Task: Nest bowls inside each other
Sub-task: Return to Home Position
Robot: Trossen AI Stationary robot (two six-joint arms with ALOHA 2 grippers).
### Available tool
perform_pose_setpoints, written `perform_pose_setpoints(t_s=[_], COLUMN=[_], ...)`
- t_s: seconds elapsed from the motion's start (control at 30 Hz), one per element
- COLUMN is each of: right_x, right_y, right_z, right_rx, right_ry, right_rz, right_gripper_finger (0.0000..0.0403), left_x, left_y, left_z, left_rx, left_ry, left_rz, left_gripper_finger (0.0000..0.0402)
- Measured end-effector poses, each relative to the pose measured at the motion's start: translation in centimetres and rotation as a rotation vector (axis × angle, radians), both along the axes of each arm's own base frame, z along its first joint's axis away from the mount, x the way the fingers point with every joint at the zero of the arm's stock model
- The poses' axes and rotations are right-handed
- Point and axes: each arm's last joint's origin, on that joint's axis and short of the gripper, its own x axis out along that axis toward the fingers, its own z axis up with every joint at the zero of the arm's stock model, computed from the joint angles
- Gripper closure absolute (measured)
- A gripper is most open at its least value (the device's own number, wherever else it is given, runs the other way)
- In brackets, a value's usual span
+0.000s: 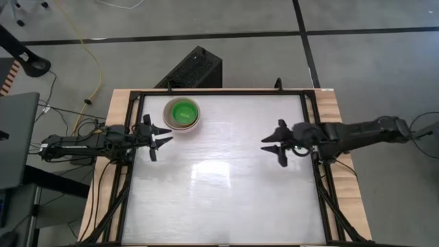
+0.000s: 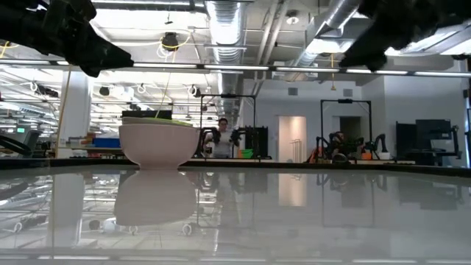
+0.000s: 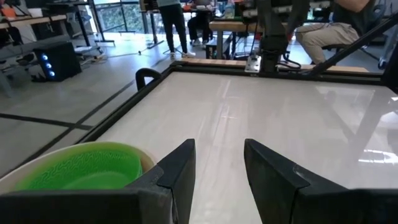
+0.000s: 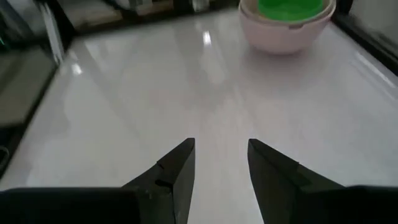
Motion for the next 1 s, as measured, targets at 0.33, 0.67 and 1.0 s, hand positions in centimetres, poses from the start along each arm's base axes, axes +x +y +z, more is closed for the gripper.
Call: perform_pose_setpoints(t_s=[0.33,0.67,1.0], right_x=[-4.9,-6.5,-6.6], right_y=[-0.4,-0.5,-0.6], right_z=[-8.2,-11.0,-10.9], right_rx=[0.069,0.049,0.051], right_ry=[-0.336,-0.433,-0.441], right_rz=[-0.036,-0.028,-0.045], right_gripper_finger=[0.0237,0.0237,0.0236], left_x=[0.0,0.0,0.1], left_y=[0.1,0.1,0.1], left_z=[0.0,-0.2,-1.3], left_rx=[-0.009,-0.017,-0.065], left_ry=[0.002,0.011,0.044], left_rz=[0.025,0.026,0.031], left_gripper_finger=[0.0274,0.0274,0.0274])
